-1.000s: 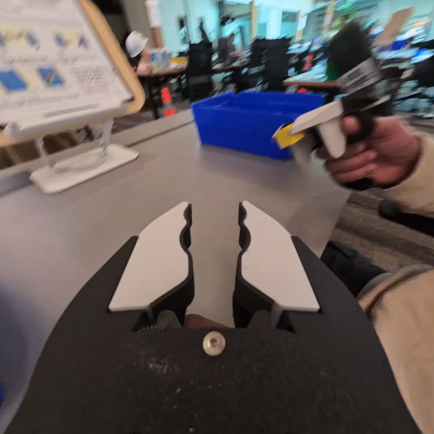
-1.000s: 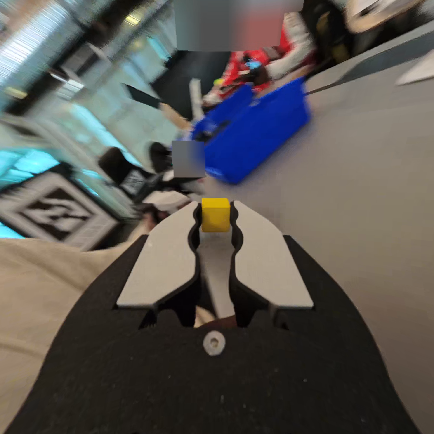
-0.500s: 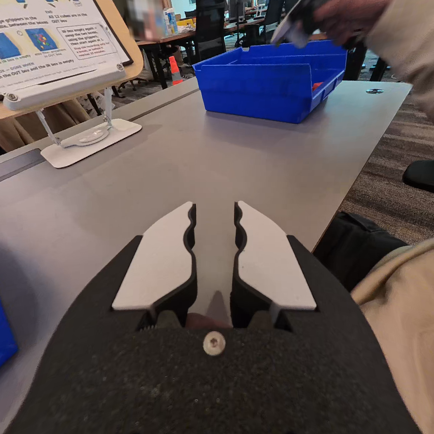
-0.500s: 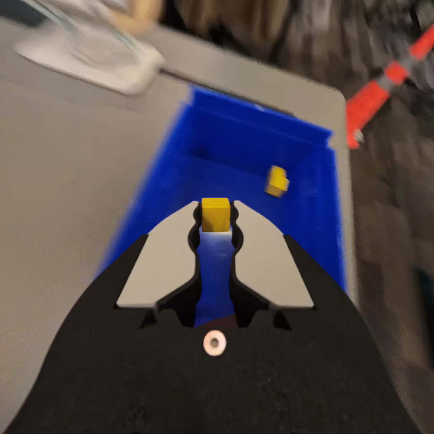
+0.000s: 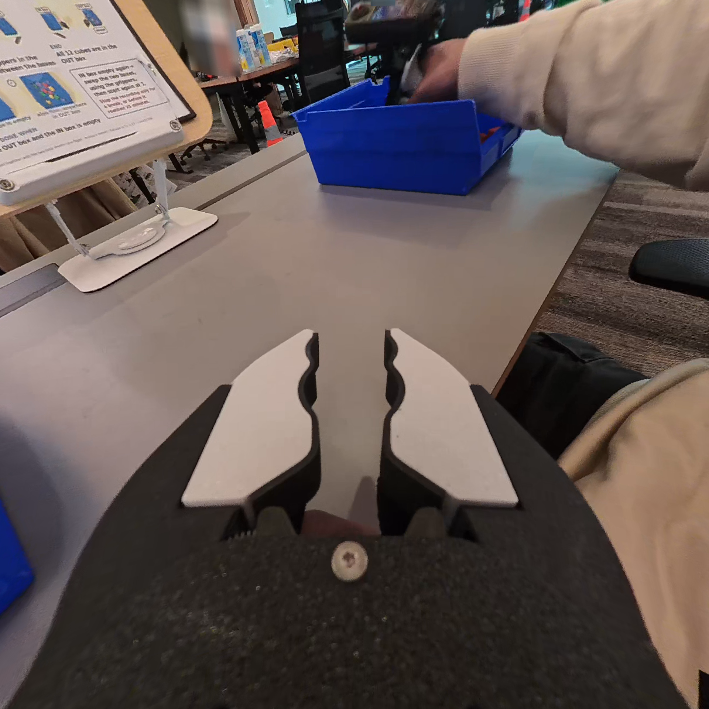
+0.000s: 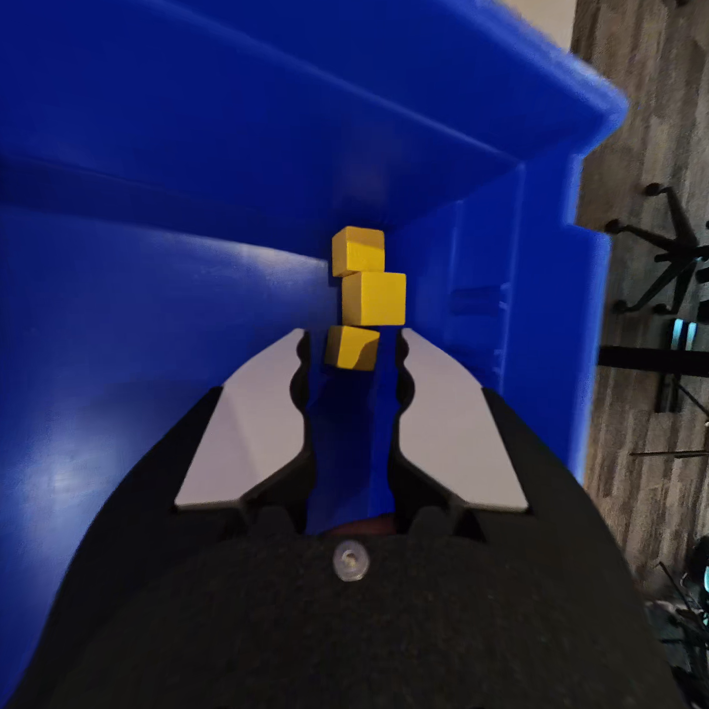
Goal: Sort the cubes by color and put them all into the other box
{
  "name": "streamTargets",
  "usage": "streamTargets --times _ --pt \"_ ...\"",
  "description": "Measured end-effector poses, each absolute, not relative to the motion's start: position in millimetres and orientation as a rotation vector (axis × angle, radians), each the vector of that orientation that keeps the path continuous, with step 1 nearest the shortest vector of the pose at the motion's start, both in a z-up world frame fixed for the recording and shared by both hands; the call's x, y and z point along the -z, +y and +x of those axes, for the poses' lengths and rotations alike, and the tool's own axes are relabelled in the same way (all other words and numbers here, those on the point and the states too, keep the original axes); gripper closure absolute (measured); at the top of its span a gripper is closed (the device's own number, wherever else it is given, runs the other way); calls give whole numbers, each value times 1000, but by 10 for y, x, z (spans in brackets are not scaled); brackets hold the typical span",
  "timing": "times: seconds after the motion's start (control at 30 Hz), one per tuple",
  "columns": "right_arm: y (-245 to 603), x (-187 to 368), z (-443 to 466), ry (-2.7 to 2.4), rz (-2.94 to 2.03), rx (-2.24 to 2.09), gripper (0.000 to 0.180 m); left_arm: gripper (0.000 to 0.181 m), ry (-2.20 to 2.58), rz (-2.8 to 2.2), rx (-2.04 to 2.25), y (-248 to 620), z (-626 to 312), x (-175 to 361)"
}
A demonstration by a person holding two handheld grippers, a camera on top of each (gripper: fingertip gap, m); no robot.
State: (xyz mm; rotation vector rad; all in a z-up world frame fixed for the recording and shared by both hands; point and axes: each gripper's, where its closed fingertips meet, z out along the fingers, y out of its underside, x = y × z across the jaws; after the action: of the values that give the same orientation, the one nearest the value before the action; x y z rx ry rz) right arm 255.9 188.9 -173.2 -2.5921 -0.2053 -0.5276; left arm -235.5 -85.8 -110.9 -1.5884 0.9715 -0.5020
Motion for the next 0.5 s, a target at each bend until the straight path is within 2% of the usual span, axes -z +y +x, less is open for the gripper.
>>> streamTargets --times 0.07,0.17,0.27,0.4,0.5 --pt "1806 1490 2476 -229 -2505 525 132 149 953 -1603 514 -834 -2379 1109" --pt "1465 862 2184 -217 -2259 456 134 149 908 -1642 510 -767 -2443 1118" --pt "877 442 1322 -260 -2000 70 139 149 851 -1665 493 -663 -2528 1108" --pt "-135 576 -291 -383 -1791 -710 139 149 770 -1741 513 -526 -2628 1177" --pt "-542 778 -814 -369 -1684 -878 140 149 734 -1796 535 -481 -2689 1200"
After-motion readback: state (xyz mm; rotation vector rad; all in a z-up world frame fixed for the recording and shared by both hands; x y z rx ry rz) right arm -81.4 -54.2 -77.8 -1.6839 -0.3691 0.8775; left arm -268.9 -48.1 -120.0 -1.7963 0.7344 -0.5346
